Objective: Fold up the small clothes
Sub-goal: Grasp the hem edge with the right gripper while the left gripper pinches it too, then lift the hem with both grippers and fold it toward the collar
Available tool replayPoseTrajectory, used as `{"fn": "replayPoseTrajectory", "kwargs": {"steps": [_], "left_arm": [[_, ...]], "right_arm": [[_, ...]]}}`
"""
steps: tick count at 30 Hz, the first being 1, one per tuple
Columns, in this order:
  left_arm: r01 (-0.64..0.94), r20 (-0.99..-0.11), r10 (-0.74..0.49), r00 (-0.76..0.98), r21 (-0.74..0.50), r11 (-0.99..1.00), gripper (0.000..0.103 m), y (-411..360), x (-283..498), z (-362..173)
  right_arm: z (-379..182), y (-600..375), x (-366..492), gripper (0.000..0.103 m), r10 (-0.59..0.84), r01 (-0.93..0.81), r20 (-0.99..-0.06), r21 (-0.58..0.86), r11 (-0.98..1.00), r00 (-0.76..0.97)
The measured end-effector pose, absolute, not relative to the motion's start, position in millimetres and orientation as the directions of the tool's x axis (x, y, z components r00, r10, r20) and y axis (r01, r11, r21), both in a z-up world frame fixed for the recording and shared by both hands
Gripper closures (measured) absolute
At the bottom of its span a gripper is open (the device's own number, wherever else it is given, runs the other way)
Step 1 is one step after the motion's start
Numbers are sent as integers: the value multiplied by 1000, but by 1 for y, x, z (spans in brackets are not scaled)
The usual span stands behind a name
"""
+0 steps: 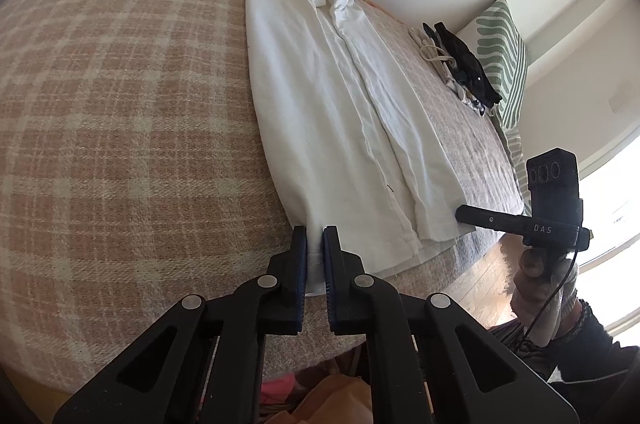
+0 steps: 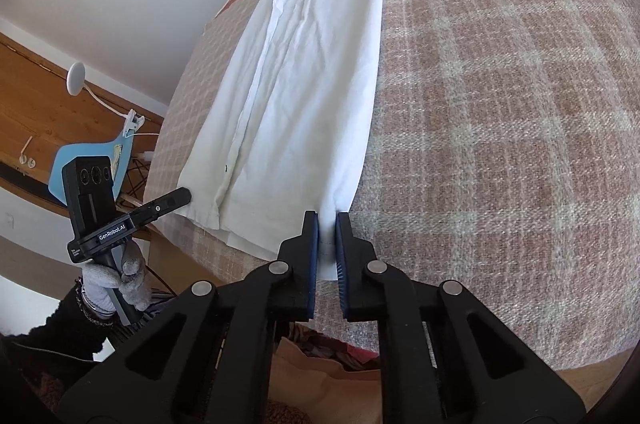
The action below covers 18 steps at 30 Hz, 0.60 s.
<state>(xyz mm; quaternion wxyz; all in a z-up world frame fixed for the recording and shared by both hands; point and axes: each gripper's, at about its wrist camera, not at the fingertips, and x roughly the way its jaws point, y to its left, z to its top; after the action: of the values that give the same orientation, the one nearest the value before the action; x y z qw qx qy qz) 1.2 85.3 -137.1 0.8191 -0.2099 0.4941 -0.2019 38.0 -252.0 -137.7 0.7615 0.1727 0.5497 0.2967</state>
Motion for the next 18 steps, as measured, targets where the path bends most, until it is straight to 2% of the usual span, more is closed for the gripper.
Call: {"fn": "replayPoseTrajectory", "kwargs": {"steps": [11,18], "left_arm": [[93,-660,-614,433,-644,759,97,91,20,-126],[70,-625,-609,488,-667,742,99,100,51,-110]], "right_arm": [[-123,-276,56,96,763,-202,-602,738,644,237],[-108,-281,83,96,768,-189,-577,751,633,276]]}}
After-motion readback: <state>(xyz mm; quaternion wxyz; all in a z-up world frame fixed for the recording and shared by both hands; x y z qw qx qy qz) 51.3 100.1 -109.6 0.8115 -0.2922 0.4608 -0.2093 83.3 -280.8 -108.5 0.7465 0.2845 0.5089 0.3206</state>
